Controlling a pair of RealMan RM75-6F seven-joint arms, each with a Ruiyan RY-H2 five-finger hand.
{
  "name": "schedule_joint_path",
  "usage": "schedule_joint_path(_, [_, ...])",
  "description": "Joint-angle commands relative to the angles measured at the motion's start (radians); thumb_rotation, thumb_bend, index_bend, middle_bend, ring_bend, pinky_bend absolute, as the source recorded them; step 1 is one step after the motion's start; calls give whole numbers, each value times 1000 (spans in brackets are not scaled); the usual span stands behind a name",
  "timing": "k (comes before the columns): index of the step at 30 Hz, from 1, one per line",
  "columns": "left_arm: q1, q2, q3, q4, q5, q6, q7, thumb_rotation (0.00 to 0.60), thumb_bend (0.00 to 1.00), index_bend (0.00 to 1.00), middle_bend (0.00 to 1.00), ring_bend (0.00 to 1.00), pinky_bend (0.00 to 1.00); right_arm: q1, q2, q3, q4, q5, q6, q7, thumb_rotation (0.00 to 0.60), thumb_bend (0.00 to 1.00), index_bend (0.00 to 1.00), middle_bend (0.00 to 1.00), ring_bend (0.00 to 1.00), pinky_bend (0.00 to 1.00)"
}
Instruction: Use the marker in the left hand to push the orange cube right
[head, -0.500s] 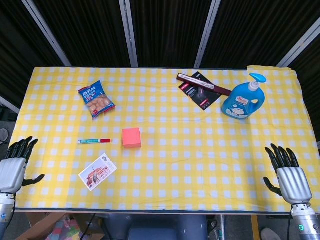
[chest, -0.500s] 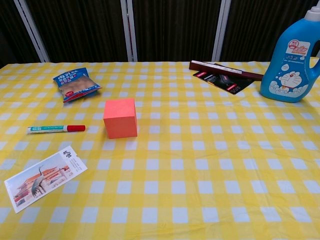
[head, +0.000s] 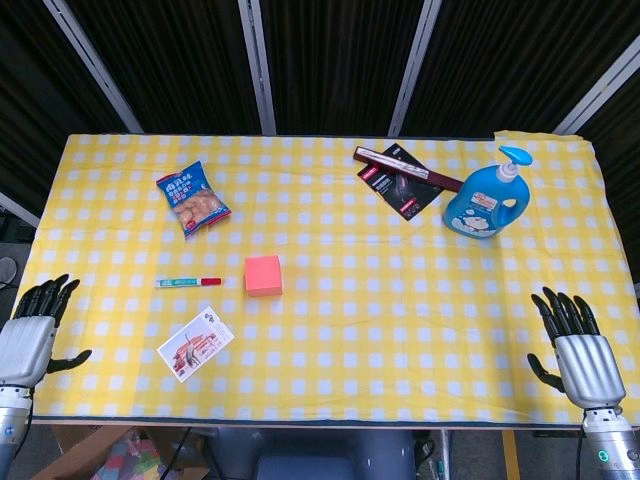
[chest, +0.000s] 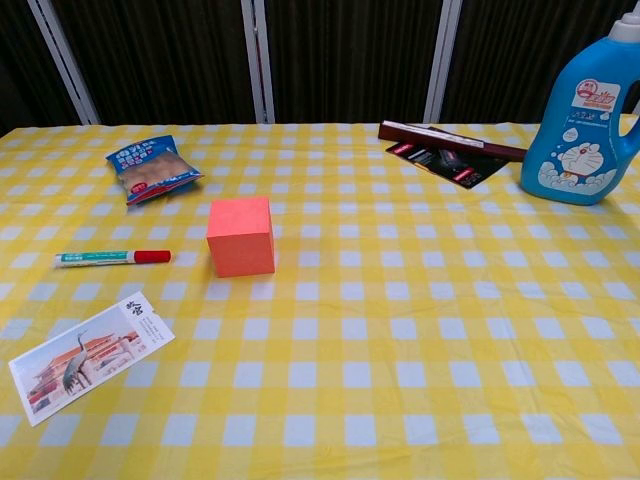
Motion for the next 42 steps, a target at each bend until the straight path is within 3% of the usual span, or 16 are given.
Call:
schedule_joint_path(1, [-10, -2, -7, 2, -15, -17, 1, 600, 72, 11, 0, 0, 45, 0, 2, 1, -4, 8, -5, 0, 600, 378, 0, 0, 0, 0])
schedule_joint_path(9, [-71, -17, -60, 10, -109, -99, 37, 600, 190, 340, 72, 0, 125, -2, 5, -1, -7, 6, -2, 1, 600, 377, 0, 0, 0, 0])
schedule_joint_path(12, [-115, -47, -94, 45, -168, -144, 75, 600, 227, 389, 90, 0, 129, -1, 7, -2, -6, 4, -6, 5, 600, 378, 0, 0, 0, 0])
schedule_joint_path(22, [-277, -186, -172, 189, -368, -299, 228, 600, 276, 423, 94, 0, 129, 0, 8, -1, -8, 7, -11, 11, 600, 378, 0, 0, 0, 0])
schedule_joint_path(31, [-377, -321, -176, 302, -483, -349, 355, 600, 361, 443, 98, 4, 129, 1, 12, -1, -9, 10, -16, 24, 600, 378, 0, 0, 0, 0])
schedule_joint_path(42, [-455, -438, -187, 411, -562, -368, 424, 600, 366, 447, 100, 7, 129, 2, 15, -2, -12, 11, -20, 39, 600, 377, 0, 0, 0, 0])
